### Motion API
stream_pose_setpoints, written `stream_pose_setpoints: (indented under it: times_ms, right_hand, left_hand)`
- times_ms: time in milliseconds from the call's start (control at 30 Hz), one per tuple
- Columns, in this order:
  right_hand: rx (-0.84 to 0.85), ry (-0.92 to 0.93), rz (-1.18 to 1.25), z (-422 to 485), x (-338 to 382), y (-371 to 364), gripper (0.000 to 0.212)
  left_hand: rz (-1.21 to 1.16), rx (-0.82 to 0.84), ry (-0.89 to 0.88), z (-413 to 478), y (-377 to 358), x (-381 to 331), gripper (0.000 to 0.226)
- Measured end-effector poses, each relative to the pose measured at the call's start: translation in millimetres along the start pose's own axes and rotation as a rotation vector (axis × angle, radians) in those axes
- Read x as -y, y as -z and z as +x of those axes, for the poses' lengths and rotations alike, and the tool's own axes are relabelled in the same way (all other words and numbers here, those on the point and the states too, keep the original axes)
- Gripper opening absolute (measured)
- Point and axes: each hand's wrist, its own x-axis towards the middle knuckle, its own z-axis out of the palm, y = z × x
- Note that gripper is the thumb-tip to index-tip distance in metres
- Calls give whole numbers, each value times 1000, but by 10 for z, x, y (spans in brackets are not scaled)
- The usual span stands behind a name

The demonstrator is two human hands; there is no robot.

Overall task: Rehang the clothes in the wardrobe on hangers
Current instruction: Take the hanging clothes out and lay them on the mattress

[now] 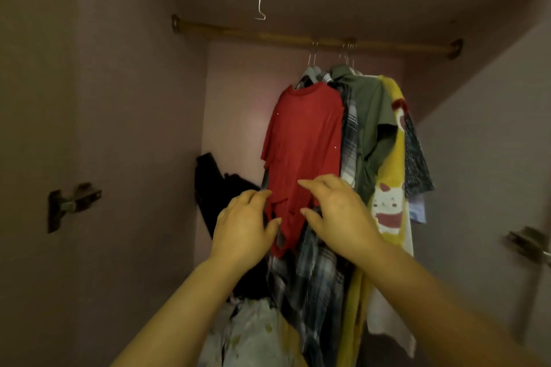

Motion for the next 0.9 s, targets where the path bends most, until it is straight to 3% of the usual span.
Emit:
stream_pose_setpoints:
  times_ms: [333,633,900]
  right_hand:
    - [-142,94,-186,1498,-498,-222,53]
    - [-286,-4,-333,2961,-786,-166,48]
    - [-396,-114,-411,3306,-1468,-269,51]
  left_hand:
    - [-164,-115,-18,1434,-304,260,55]
    - [-214,-200,-130,2695,-399,571,54]
    - [-277,-239,-195,3178,-722,635,53]
